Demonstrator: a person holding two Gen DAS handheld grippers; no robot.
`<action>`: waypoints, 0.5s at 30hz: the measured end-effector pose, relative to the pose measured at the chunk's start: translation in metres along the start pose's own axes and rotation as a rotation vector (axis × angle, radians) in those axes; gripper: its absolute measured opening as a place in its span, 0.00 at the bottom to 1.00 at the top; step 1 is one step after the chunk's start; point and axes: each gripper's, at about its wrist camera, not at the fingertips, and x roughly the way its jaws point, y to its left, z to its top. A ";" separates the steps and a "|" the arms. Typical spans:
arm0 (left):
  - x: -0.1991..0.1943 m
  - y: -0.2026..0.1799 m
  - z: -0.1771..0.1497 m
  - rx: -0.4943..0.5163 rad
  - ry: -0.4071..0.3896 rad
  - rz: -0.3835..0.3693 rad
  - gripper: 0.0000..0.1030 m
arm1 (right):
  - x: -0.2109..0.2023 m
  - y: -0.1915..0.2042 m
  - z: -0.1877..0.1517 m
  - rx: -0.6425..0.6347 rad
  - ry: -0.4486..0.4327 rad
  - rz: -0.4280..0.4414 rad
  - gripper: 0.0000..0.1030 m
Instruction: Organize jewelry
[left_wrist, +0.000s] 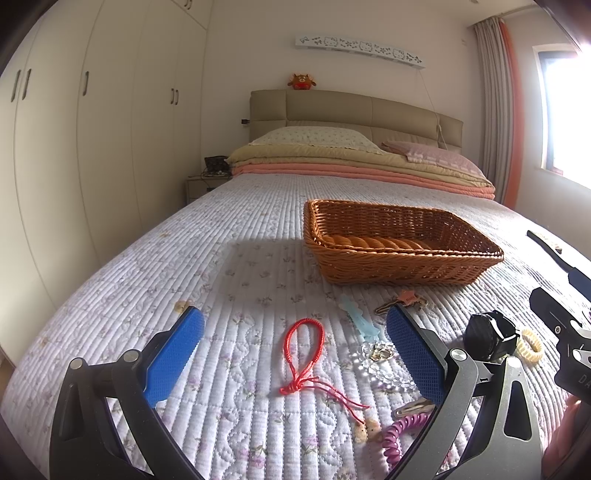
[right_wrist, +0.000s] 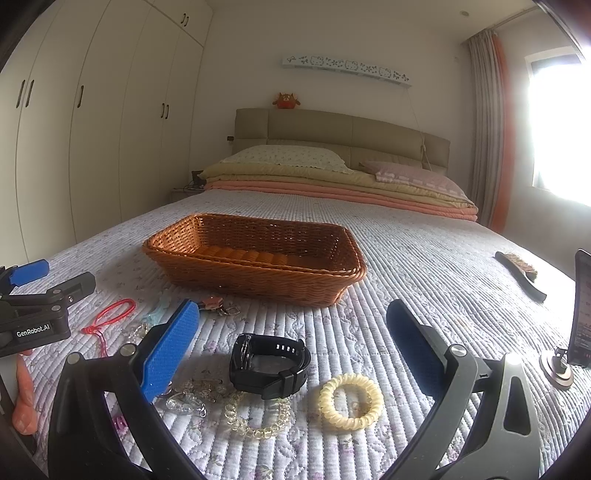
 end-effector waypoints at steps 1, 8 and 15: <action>0.000 0.000 0.000 -0.001 0.000 0.000 0.93 | 0.000 0.000 0.000 0.000 0.000 0.000 0.94; 0.000 -0.001 0.000 0.000 0.000 0.000 0.93 | 0.001 0.000 0.000 0.002 0.001 0.000 0.94; -0.001 0.000 0.000 -0.001 0.000 -0.001 0.93 | 0.000 -0.001 0.000 0.002 0.001 0.001 0.94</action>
